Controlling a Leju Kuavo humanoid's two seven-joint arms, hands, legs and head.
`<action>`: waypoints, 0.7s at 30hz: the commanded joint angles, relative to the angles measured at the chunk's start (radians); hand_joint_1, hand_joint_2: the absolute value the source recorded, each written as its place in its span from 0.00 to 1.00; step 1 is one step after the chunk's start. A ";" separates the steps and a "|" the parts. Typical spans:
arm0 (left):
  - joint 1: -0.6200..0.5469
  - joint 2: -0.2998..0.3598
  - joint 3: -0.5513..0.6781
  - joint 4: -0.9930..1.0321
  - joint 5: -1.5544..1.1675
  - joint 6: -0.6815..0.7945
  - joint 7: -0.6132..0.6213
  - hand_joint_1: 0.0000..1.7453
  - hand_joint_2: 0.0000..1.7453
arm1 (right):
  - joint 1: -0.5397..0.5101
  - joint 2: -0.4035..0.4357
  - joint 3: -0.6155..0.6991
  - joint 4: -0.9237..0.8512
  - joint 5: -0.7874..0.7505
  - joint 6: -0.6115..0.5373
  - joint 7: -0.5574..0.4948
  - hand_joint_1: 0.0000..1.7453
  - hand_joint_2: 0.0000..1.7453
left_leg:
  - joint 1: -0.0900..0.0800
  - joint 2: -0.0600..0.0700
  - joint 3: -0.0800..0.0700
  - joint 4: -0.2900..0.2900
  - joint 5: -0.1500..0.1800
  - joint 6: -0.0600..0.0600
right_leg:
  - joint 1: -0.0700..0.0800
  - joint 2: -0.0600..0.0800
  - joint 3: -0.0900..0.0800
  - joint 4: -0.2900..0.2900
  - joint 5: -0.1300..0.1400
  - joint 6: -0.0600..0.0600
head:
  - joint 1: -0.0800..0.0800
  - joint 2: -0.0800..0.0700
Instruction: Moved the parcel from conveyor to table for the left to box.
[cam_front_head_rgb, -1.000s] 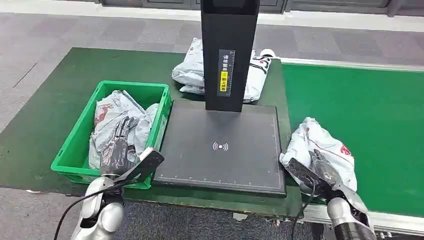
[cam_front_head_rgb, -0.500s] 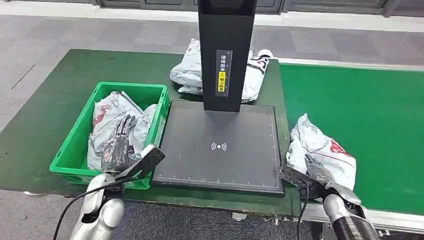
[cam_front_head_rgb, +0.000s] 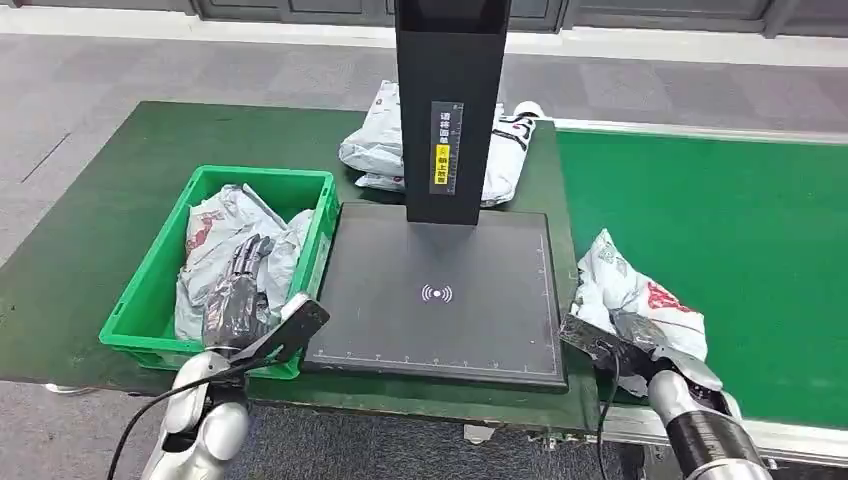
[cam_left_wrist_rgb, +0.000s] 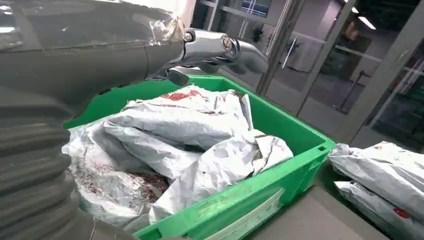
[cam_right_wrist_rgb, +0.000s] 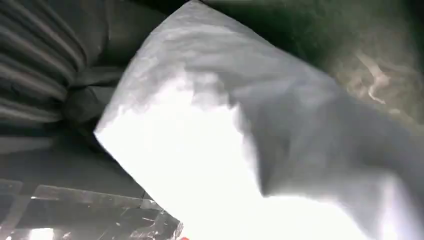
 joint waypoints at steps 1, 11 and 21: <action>0.031 -0.001 0.029 -0.024 -0.007 -0.004 0.008 0.00 1.00 | 0.038 0.026 -0.038 0.006 -0.178 0.061 -0.173 1.00 1.00 | 0.001 0.000 0.002 -0.003 0.000 0.000 | 0.001 -0.002 0.002 -0.003 0.000 -0.001 | 0.000 0.000; 0.045 -0.011 0.047 -0.039 -0.005 0.000 0.004 0.00 1.00 | 0.051 0.035 -0.075 -0.050 -0.236 0.063 -0.197 1.00 1.00 | 0.002 0.007 0.001 -0.004 -0.006 -0.006 | 0.002 0.007 0.001 -0.002 -0.002 -0.005 | 0.000 0.000; 0.059 -0.060 0.067 0.001 0.024 0.041 -0.071 0.00 1.00 | 0.009 0.164 -0.404 -0.483 -0.981 0.029 -0.054 1.00 1.00 | 0.003 0.010 -0.007 -0.003 -0.009 -0.010 | 0.001 0.010 -0.008 0.005 -0.006 -0.010 | 0.000 0.000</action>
